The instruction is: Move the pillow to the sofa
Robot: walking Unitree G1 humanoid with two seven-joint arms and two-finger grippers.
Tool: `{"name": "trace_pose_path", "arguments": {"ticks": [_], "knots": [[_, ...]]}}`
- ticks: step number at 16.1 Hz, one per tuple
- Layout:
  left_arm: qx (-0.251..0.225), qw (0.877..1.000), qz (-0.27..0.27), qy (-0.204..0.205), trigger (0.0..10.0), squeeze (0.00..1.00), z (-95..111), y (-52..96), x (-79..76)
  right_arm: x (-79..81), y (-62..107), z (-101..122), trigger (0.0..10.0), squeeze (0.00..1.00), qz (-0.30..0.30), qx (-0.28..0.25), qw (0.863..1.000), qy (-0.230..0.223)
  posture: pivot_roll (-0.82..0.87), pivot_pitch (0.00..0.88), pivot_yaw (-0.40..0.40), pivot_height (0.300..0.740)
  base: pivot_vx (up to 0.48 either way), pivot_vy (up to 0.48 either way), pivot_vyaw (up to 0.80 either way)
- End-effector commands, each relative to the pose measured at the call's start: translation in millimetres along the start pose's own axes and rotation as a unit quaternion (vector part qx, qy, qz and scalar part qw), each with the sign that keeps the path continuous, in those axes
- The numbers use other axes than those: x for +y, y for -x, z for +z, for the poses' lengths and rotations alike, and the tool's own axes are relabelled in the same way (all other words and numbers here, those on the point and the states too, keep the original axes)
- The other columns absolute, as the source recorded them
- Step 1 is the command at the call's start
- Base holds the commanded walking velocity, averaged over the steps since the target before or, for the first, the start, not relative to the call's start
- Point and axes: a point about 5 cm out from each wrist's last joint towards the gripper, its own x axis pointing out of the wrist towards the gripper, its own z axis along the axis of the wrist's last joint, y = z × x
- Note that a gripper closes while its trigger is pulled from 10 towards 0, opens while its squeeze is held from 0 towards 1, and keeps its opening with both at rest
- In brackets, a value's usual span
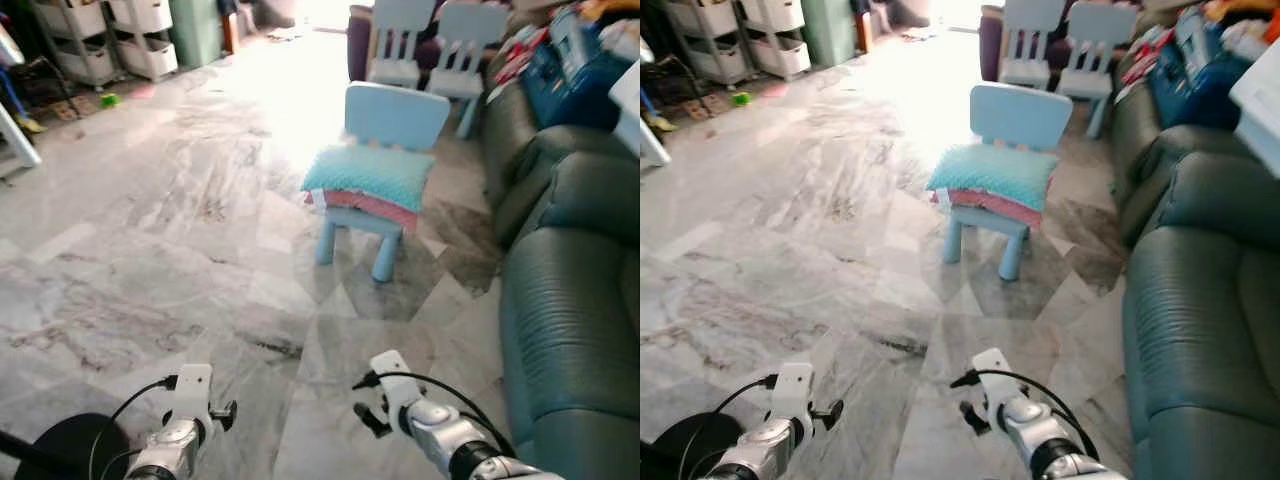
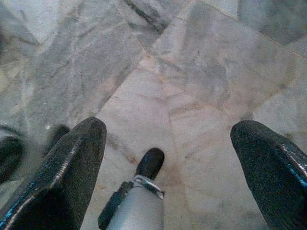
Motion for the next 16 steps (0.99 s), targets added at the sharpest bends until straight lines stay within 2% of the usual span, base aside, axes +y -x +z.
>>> {"name": "trace_pose_path", "arguments": {"ticks": [1,5,7,10,13,14,15,16], "knots": [[0.006,1.0,0.007,-0.008,10.0,0.0,-2,0.9,5.8,6.7,-1.8,5,10.0,0.0,0.006,-0.006,1.0,0.003,-0.12,0.081,-0.053,0.74,0.352,0.326,0.0],[0.011,1.0,0.012,-0.005,10.0,0.0,-4,1.0,6.1,6.6,-1.7,4,10.0,0.0,0.006,-0.005,1.0,0.002,-0.12,0.08,-0.054,0.74,0.089,0.08,0.0],[-0.001,1.0,0.023,-0.019,10.0,0.0,3,0.2,7.2,6.5,-1.6,4,10.0,0.0,0.006,-0.007,1.0,0.0,-0.12,0.083,-0.056,0.74,0.0,0.0,0.0],[-0.03,0.999,0.01,0.041,10.0,0.0,18,-1.4,5.0,2.6,-1.2,10,10.0,0.0,-0.006,-0.023,1.0,-0.011,-0.11,0.087,-0.055,0.74,0.0,0.0,0.0],[-0.077,0.996,-0.016,0.047,10.0,0.0,43,-3.0,-3.5,-9.9,1.9,48,10.0,0.0,-0.033,-0.103,0.993,-0.05,-0.12,0.097,-0.047,0.74,0.0,0.0,0.0],[-0.114,0.991,-0.036,0.054,10.0,0.0,58,-2.3,-7.6,-14.0,4.8,67,10.0,0.0,-0.034,-0.141,0.988,-0.057,-0.13,0.099,-0.046,0.74,0.0,0.0,0.0],[-0.166,0.981,-0.066,0.07,10.0,0.0,77,0.4,-12.1,-20.2,9.9,87,10.0,0.0,-0.038,-0.188,0.979,-0.066,-0.13,0.106,-0.048,0.74,0.0,0.0,0.0],[-0.229,0.967,-0.085,0.069,10.0,0.0,93,7.6,-14.4,-28.4,16.4,99,10.0,0.0,-0.04,-0.233,0.967,-0.093,-0.13,0.107,-0.048,0.74,0.0,0.0,0.0]]}}
